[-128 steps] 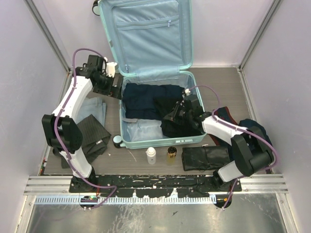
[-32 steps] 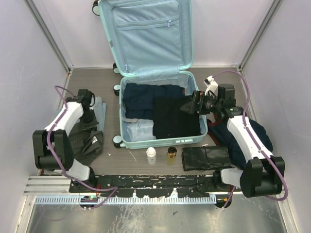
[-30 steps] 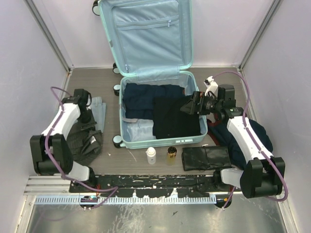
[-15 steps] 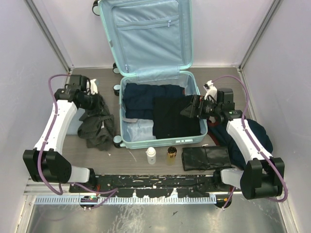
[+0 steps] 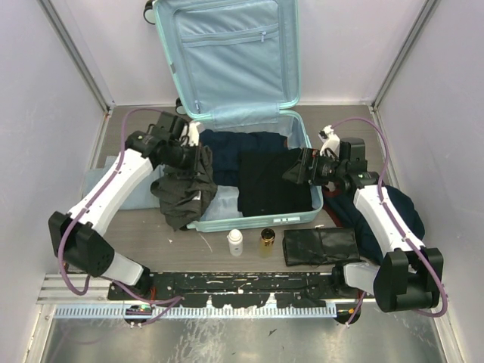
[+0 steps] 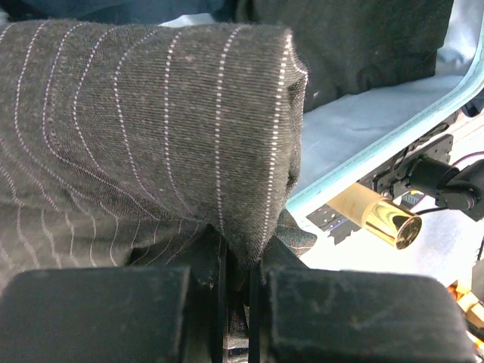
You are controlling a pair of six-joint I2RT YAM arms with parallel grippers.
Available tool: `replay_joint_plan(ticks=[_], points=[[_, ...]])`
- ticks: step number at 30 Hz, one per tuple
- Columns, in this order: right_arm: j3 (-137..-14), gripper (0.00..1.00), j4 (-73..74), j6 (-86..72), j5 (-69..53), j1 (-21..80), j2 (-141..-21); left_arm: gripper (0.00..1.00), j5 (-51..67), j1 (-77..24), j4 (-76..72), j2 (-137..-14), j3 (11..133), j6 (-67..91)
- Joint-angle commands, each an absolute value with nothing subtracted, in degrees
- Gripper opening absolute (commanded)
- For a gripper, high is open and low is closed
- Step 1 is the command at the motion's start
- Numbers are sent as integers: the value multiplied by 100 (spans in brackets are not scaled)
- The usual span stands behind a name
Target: Pack the luggage
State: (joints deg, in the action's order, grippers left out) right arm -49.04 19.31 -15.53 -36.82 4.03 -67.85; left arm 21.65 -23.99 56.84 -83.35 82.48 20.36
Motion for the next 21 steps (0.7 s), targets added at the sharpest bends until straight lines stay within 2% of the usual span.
replay_joint_plan(ticks=[1,7,21], points=[[-5193,97,1964,-1330,-3622,362,-6662,0,2416,-2775,4780,-8655,8506,2642],[-5198,96,1959,-1319,-3622,313,-6716,0,2094,-3251,3938,-9227,8615,3008],[-5305,96,2487,-628,-3448,212,-6752,0,2639,-3567,2494,-10528,8299,4334]])
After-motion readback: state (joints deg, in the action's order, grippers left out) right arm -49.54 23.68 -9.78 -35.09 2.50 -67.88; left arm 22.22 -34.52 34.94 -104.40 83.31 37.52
